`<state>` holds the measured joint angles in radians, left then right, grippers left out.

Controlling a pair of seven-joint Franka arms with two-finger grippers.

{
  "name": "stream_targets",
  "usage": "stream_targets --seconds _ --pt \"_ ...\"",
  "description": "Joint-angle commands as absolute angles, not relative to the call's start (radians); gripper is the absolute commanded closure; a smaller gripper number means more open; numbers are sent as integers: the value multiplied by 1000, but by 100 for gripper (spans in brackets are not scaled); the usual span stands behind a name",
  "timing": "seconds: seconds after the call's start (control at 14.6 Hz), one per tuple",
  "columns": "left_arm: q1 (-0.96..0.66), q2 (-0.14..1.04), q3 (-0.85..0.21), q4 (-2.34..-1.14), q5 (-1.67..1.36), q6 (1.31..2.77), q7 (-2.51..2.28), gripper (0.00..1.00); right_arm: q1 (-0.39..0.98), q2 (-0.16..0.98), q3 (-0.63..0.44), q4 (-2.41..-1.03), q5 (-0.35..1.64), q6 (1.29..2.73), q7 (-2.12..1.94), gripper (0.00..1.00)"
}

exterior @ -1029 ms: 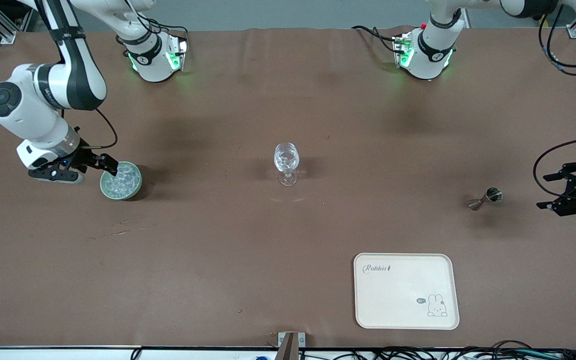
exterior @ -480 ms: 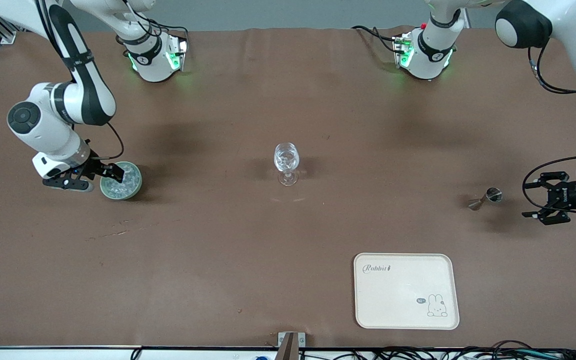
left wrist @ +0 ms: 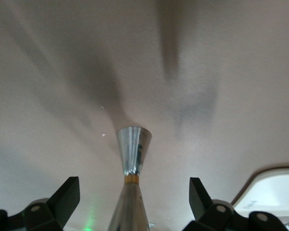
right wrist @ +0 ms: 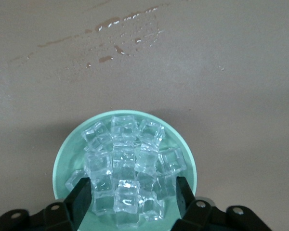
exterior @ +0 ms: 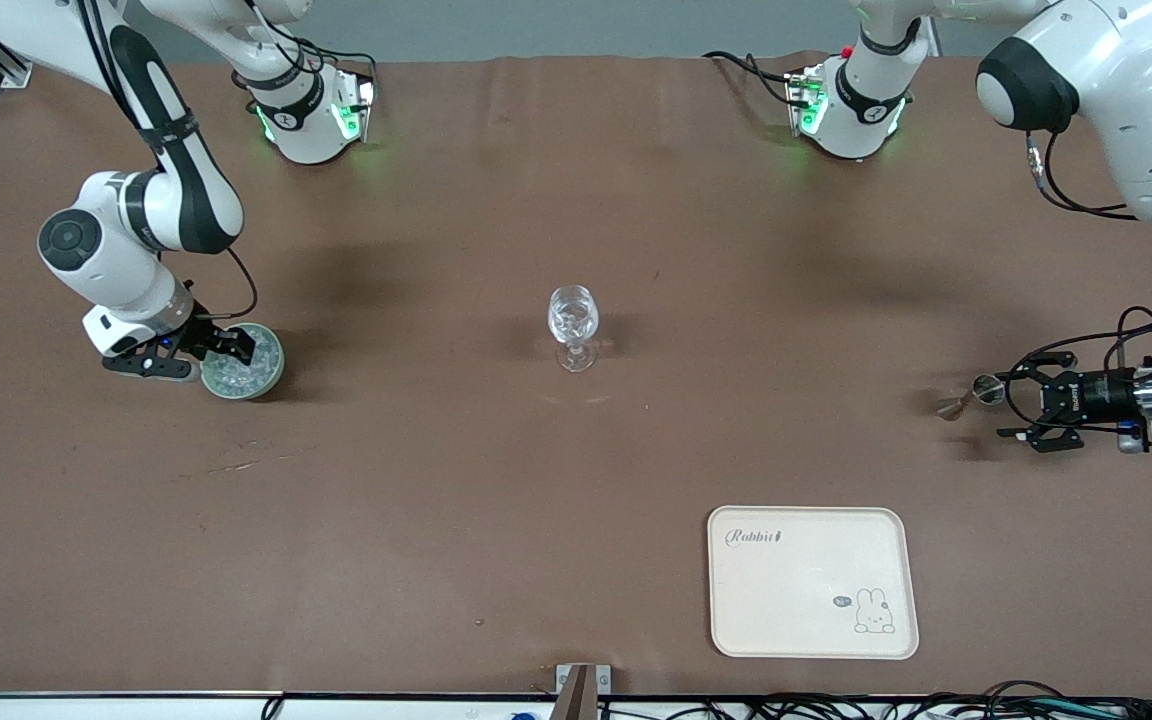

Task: Pour wine and add ice with both arms
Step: 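Grasp an ice cube with the right gripper while the left gripper grasps the jigger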

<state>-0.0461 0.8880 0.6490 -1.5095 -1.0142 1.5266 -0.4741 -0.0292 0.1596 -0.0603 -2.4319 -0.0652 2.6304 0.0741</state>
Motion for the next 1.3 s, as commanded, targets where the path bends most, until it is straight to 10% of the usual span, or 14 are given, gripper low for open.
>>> stream_targets --seconds 0.0,1.23 --pt "-48 879 660 -1567 -1063 1505 -424 0 -37 149 -55 -2477 -78 2674 71 24" --pt "-44 893 660 -1720 -1316 1474 -356 14 -32 172 -54 -2487 -78 2681 78 41"
